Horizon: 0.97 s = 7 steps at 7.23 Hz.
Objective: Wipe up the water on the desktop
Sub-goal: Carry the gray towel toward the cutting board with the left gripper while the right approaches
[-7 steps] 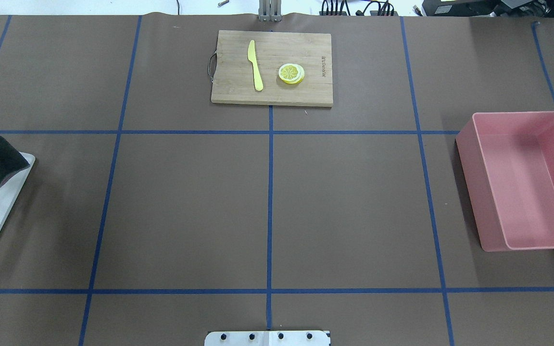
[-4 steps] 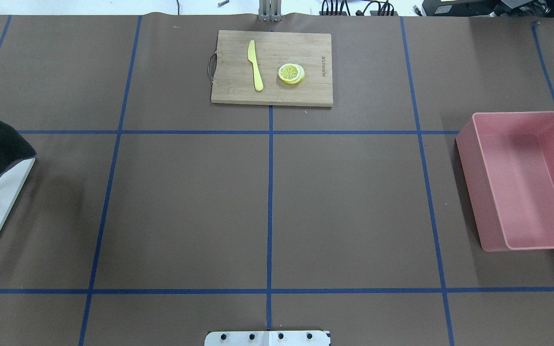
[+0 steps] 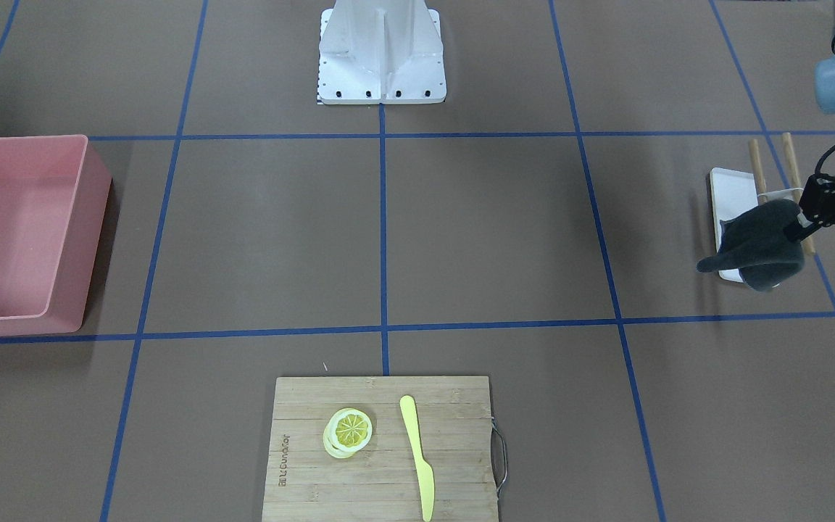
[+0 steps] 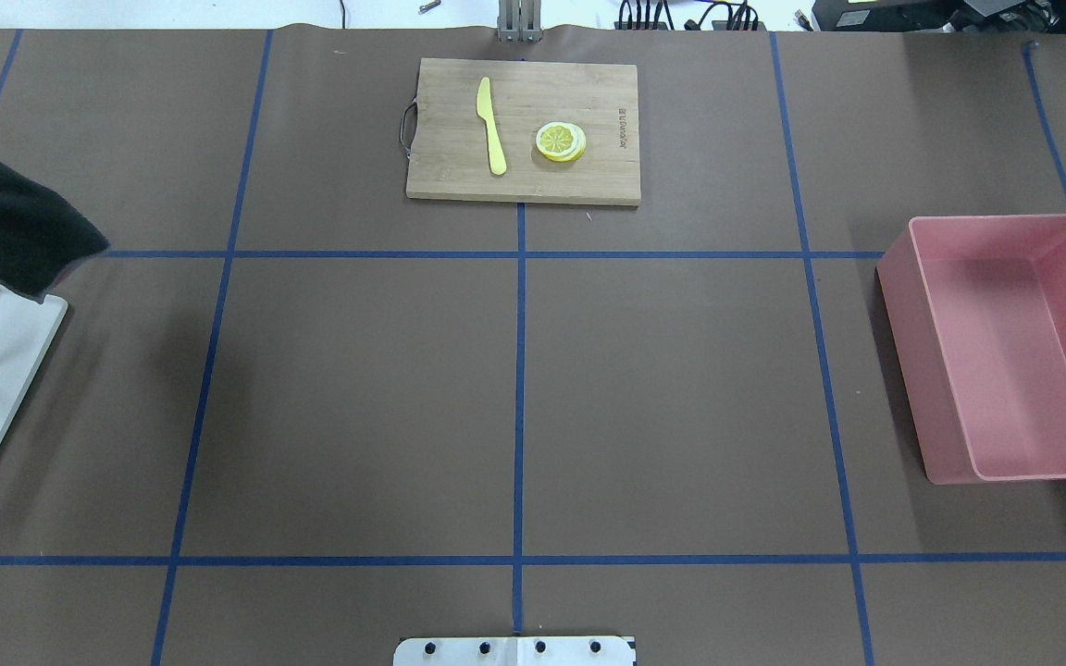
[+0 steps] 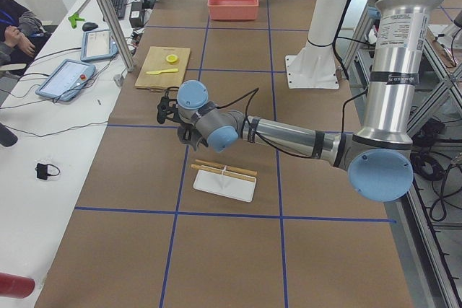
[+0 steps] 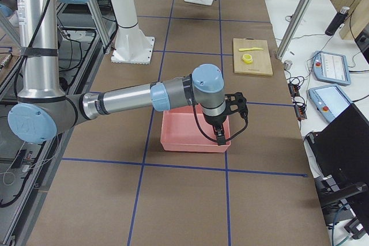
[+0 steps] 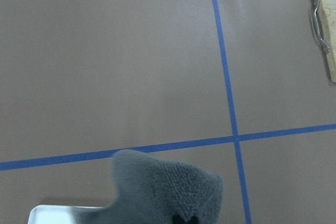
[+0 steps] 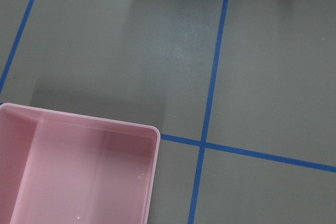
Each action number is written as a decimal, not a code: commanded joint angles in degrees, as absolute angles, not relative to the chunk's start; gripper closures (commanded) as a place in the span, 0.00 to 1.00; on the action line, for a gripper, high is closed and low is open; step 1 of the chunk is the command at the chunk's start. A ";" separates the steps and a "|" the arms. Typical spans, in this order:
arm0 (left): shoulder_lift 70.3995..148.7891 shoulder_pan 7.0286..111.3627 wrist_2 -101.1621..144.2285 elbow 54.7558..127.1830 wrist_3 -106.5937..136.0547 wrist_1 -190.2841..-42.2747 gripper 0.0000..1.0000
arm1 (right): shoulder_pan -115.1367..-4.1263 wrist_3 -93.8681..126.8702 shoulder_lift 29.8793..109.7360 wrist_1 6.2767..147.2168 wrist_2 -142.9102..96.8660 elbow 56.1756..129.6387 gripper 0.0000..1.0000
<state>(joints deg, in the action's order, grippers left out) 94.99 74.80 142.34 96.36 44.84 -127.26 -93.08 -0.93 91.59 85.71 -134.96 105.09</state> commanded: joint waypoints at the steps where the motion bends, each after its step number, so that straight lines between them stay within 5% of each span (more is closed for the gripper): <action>1: 97.54 74.36 141.94 97.21 51.74 -127.35 1.00 | -89.33 -0.44 92.11 75.02 -135.88 104.15 0.02; 2: 99.12 73.75 141.94 97.21 54.99 -127.35 1.00 | -86.60 -0.35 92.11 72.19 -135.97 104.15 0.17; 3: 99.66 72.44 141.86 97.29 57.28 -127.35 1.00 | -85.01 -0.09 91.85 71.81 -136.58 104.50 0.01; 7: 103.70 67.87 137.22 99.13 68.68 -127.44 1.00 | -72.90 27.76 85.43 62.21 -131.35 105.82 0.01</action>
<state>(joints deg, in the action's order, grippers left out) 102.75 69.97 139.70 98.08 64.46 -127.44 -77.66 16.74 86.86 68.36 -134.79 105.63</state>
